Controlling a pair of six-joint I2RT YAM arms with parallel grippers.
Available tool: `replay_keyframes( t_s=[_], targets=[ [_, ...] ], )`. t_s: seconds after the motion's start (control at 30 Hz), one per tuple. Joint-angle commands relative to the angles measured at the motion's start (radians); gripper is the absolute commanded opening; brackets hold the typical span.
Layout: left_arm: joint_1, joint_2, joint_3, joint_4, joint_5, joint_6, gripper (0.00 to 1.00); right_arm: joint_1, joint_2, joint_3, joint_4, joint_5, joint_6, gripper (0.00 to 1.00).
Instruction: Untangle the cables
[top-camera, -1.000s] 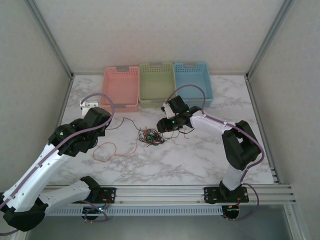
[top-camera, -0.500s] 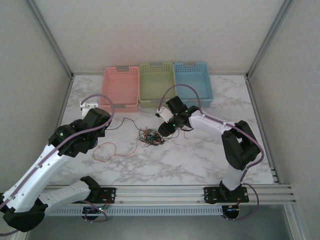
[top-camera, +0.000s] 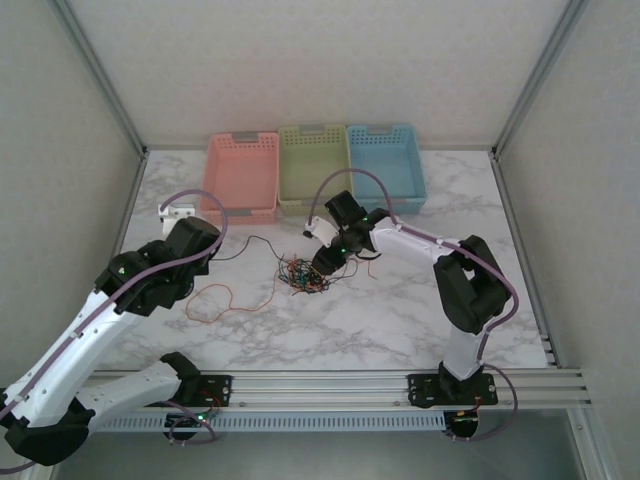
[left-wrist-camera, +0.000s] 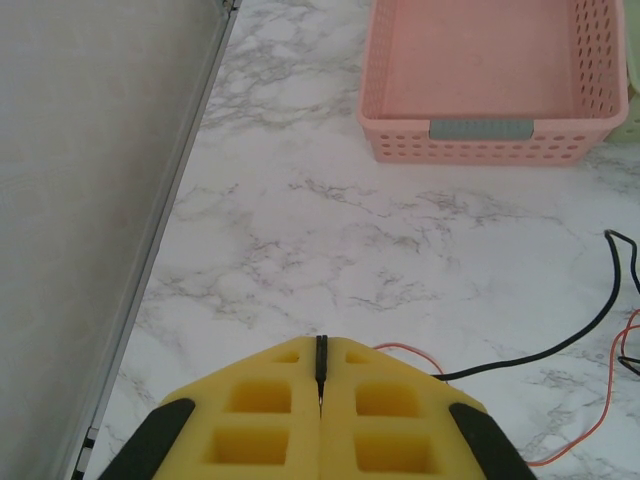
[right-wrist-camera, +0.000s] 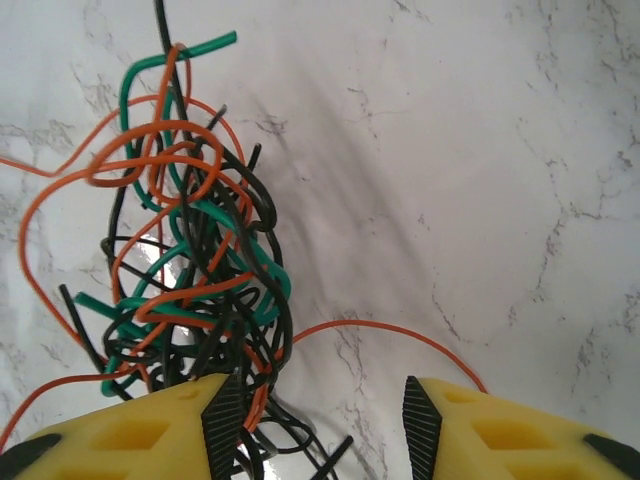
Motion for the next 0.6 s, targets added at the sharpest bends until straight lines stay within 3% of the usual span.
replay_keyframes(
  t_s=[0.0,0.57],
  targets=[
    [0.012,-0.011,-0.013,-0.006,0.0,-0.01,0.0,0.013,-0.088,0.002,-0.014,-0.035,0.014,0.49],
    [0.012,-0.011,-0.022,-0.001,0.008,-0.013,0.0,0.024,0.004,-0.002,-0.073,-0.007,-0.067,0.49]
  ],
)
